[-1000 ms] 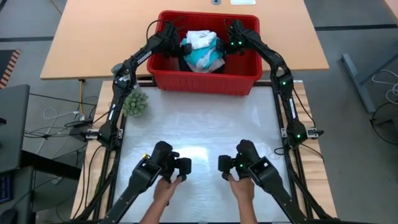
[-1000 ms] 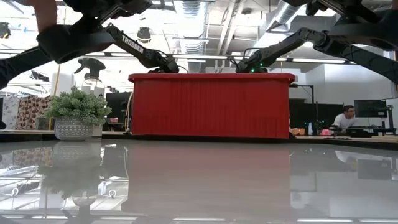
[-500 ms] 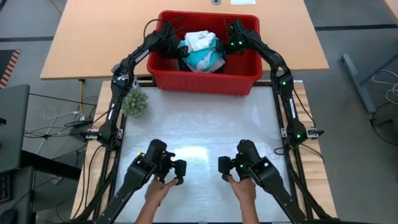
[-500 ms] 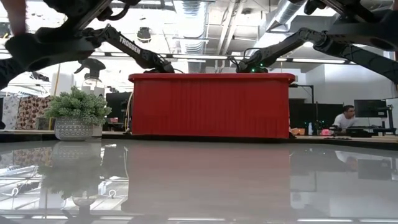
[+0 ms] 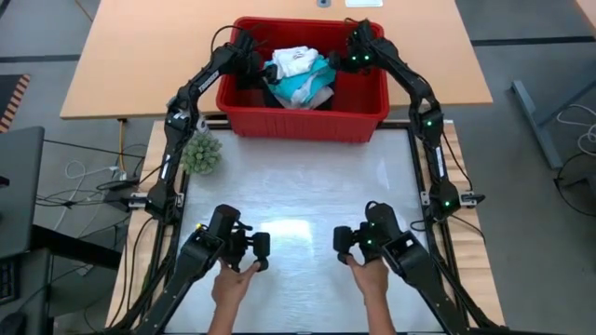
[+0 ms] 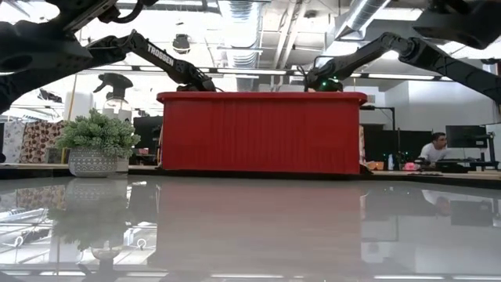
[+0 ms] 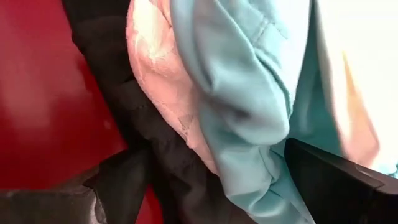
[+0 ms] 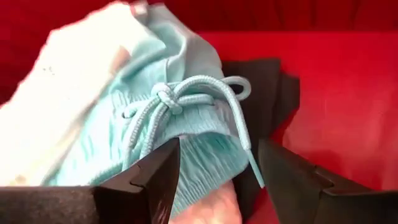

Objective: Fold Laundry from Bin
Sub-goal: Put the stacked clothes into the red bin

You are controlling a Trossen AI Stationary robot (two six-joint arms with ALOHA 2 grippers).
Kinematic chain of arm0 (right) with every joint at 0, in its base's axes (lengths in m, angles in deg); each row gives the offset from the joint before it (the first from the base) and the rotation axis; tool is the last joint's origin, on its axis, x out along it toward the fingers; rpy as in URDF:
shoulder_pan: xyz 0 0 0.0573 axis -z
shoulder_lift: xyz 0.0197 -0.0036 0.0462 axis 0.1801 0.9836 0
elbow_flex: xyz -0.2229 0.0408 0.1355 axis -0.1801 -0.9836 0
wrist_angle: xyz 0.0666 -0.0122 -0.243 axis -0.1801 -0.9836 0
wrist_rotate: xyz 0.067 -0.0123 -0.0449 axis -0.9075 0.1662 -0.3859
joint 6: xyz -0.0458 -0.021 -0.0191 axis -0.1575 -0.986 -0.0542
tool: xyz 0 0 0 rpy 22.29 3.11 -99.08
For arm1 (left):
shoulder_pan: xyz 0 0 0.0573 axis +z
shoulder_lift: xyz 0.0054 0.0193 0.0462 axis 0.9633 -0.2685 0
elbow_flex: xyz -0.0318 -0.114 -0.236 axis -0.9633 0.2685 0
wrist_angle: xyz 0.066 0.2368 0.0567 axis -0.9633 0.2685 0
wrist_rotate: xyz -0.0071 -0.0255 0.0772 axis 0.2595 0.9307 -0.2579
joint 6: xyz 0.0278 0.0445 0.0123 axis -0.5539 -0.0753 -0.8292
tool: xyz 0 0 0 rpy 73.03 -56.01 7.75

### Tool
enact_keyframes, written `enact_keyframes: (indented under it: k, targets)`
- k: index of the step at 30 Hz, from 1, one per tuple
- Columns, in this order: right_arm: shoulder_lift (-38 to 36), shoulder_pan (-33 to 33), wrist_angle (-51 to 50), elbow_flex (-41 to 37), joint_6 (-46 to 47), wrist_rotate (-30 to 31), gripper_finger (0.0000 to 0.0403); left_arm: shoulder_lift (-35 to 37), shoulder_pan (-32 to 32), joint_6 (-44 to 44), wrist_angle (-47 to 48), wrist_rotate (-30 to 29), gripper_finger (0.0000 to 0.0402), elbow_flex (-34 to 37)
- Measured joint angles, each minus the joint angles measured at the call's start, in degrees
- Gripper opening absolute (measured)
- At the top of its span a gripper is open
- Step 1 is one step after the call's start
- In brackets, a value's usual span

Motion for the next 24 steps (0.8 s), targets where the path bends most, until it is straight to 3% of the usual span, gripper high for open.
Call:
enact_keyframes:
  k: [4, 10, 24]
  targets:
    - [-0.4, 0.2, 1.2, 0.0, 0.3, -0.6, 0.0242, 0.0, 0.1, 0.3, 0.2, 0.4, 0.0348, 0.0]
    - [-1.5, 0.2, 2.4, 0.0, 0.5, -2.4, 0.0242, 0.5, 0.6, 6.3, -2.1, 5.3, 0.0348, 0.0]
    - [-2.3, 0.7, 0.7, 0.0, -2.0, -2.5, 0.0229, 1.2, 1.6, 18.1, -8.2, 8.9, 0.0348, -0.1]
